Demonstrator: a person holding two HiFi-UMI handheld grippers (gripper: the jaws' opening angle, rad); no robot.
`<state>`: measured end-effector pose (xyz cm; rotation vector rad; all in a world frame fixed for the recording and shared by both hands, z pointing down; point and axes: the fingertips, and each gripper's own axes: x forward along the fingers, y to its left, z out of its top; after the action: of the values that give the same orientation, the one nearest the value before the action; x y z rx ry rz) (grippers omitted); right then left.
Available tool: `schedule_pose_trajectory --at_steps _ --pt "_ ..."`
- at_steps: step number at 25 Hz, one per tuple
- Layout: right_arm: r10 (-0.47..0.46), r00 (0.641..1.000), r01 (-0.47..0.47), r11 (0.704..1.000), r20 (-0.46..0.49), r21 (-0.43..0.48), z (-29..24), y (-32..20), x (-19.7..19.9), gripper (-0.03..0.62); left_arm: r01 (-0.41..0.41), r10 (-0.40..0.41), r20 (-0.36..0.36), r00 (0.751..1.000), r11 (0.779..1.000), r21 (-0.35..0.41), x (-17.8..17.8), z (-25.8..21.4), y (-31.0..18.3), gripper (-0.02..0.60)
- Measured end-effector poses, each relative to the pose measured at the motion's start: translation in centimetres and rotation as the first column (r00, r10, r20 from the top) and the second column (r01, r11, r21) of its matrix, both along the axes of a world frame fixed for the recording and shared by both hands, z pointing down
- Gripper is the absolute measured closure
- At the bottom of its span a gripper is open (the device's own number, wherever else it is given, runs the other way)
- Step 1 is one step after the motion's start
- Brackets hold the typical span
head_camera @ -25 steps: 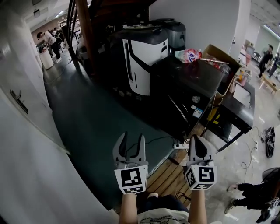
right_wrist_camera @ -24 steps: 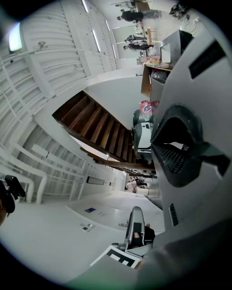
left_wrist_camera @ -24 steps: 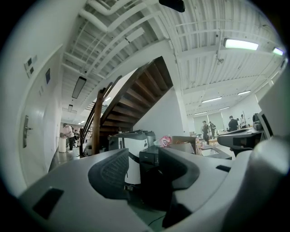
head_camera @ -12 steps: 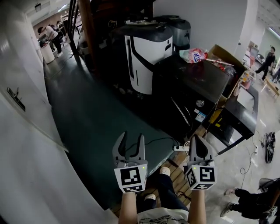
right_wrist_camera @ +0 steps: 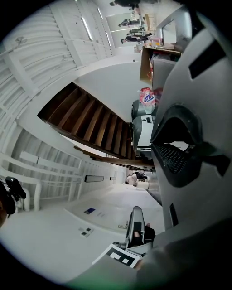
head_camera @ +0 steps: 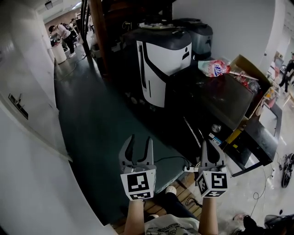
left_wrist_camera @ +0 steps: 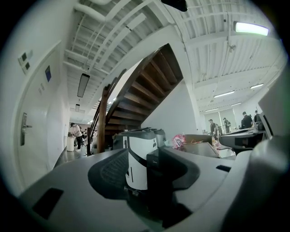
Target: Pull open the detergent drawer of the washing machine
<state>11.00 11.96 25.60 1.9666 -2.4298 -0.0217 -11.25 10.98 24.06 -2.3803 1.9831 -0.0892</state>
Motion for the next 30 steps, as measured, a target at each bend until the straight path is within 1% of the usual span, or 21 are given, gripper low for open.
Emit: schedule_pose_trajectory --at_steps 6,10,16,21,24,28,30 --pt "-0.052 0.999 0.052 0.998 -0.003 0.024 -1.7 -9.1 2.8 0.580 0.041 -0.041 -0.001 0.999 0.999 0.017 3.0 -1.5 -8.0 0.379" --pt "-0.084 0.996 0.085 0.996 -0.005 0.030 -1.9 -13.9 4.5 0.580 0.072 -0.072 -0.004 0.997 0.997 0.016 4.7 -1.4 -12.2 0.376" --pt "-0.104 0.995 0.104 0.994 0.004 0.011 -0.7 -18.5 6.0 0.580 0.086 -0.086 -0.009 0.996 0.996 -0.026 6.8 0.4 -16.6 0.371" --pt "-0.103 0.995 0.103 0.994 0.009 -0.022 0.8 -20.9 6.6 0.580 0.089 -0.090 -0.009 0.996 0.994 -0.064 7.1 2.0 -19.1 0.370" --pt "-0.104 0.995 0.104 0.994 0.012 -0.034 1.3 -22.2 6.5 0.580 0.087 -0.091 -0.042 0.995 0.993 -0.084 6.8 2.7 -20.6 0.370" --pt "-0.096 0.995 0.097 0.994 0.016 -0.051 2.1 -24.0 6.3 0.580 0.052 -0.066 -0.122 0.990 0.992 -0.112 6.7 3.9 -22.9 0.370" --pt "-0.091 0.996 0.092 0.994 0.012 -0.060 2.5 -25.0 6.3 0.580 0.025 -0.048 -0.178 0.983 0.991 -0.128 6.9 4.6 -24.1 0.370"
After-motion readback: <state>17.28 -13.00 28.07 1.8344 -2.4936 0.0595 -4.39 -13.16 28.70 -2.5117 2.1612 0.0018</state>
